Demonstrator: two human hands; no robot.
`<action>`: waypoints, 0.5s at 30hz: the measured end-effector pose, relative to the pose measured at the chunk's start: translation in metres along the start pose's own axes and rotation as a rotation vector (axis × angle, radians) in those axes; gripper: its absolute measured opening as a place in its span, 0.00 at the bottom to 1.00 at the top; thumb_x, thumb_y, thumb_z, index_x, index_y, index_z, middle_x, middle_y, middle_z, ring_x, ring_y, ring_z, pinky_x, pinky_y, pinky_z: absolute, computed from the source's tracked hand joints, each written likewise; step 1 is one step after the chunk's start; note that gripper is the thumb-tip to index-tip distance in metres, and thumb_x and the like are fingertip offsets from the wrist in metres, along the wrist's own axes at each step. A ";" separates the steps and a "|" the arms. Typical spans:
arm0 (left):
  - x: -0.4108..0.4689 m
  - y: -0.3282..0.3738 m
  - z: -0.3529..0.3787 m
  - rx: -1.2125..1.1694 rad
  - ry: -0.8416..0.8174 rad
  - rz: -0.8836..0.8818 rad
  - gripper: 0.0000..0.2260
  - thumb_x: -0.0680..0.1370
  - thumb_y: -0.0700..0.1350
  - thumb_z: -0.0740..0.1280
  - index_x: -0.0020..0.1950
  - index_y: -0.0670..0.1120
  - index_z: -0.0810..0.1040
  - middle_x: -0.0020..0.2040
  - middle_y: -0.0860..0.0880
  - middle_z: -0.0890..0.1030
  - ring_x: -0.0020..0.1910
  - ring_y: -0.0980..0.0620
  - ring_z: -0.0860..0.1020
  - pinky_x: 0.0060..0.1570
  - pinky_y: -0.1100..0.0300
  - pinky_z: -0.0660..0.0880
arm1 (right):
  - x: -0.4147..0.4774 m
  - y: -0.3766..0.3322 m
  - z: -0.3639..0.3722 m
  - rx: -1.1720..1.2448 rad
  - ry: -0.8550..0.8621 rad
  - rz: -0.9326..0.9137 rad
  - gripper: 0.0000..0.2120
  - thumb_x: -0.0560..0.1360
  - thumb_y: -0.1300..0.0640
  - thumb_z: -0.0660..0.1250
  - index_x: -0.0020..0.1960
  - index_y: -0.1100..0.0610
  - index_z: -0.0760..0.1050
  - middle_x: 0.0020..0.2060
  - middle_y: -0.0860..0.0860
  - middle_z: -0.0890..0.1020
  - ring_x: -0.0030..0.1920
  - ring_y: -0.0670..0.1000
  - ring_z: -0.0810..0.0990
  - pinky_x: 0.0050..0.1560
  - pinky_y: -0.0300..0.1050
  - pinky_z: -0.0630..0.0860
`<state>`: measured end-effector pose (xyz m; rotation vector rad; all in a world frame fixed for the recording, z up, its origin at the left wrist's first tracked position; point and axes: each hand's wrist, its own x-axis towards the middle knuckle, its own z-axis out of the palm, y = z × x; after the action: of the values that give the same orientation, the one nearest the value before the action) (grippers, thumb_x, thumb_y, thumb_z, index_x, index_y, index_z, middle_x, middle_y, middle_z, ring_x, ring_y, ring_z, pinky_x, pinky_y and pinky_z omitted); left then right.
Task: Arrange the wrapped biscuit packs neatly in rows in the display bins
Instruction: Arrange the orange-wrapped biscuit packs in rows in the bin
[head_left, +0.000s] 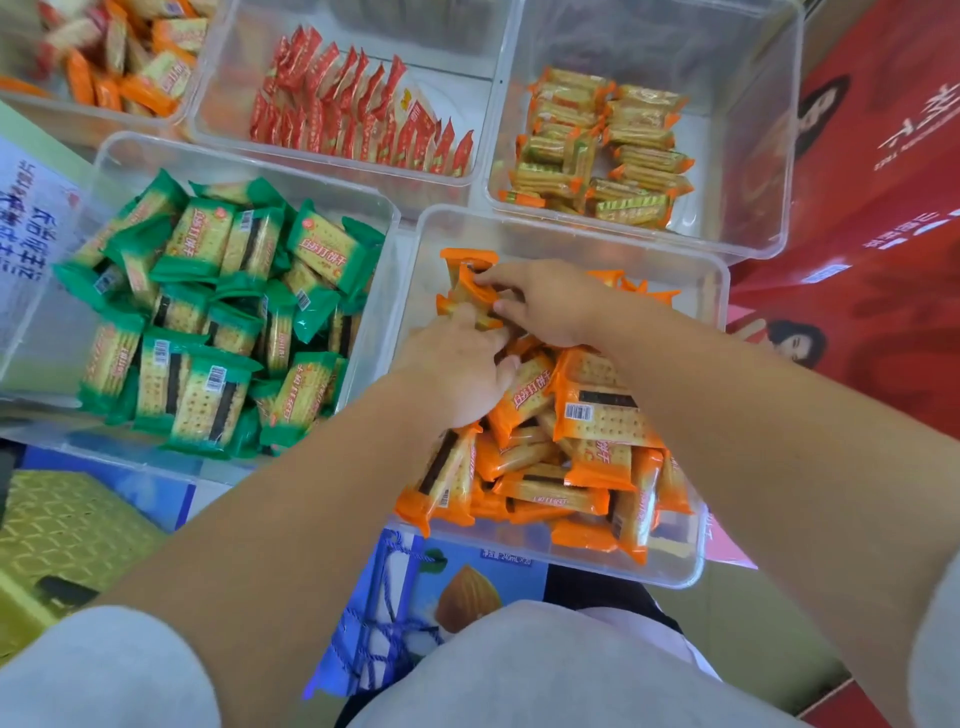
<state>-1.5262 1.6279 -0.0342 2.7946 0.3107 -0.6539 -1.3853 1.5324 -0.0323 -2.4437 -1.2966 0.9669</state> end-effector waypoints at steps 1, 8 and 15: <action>0.000 -0.002 -0.003 -0.021 0.035 0.007 0.21 0.83 0.58 0.52 0.74 0.55 0.69 0.63 0.44 0.71 0.58 0.43 0.75 0.53 0.49 0.72 | 0.000 0.002 0.003 0.023 0.043 0.000 0.17 0.83 0.52 0.62 0.71 0.47 0.72 0.60 0.51 0.82 0.59 0.56 0.78 0.55 0.48 0.74; 0.017 -0.001 -0.034 0.179 0.054 -0.041 0.13 0.82 0.43 0.61 0.65 0.47 0.77 0.57 0.42 0.75 0.56 0.39 0.78 0.50 0.48 0.76 | -0.002 0.009 0.020 0.031 0.247 -0.005 0.08 0.77 0.51 0.70 0.54 0.52 0.77 0.49 0.51 0.83 0.50 0.56 0.79 0.44 0.47 0.72; 0.029 -0.012 -0.055 0.449 -0.037 0.175 0.12 0.77 0.40 0.65 0.60 0.46 0.77 0.53 0.44 0.78 0.53 0.41 0.78 0.44 0.49 0.75 | -0.003 0.009 0.020 0.074 0.253 0.010 0.16 0.74 0.45 0.72 0.57 0.50 0.76 0.52 0.49 0.84 0.53 0.55 0.80 0.48 0.49 0.76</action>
<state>-1.4820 1.6593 -0.0026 3.1744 -0.1045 -0.8167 -1.3929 1.5224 -0.0502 -2.4237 -1.1434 0.6677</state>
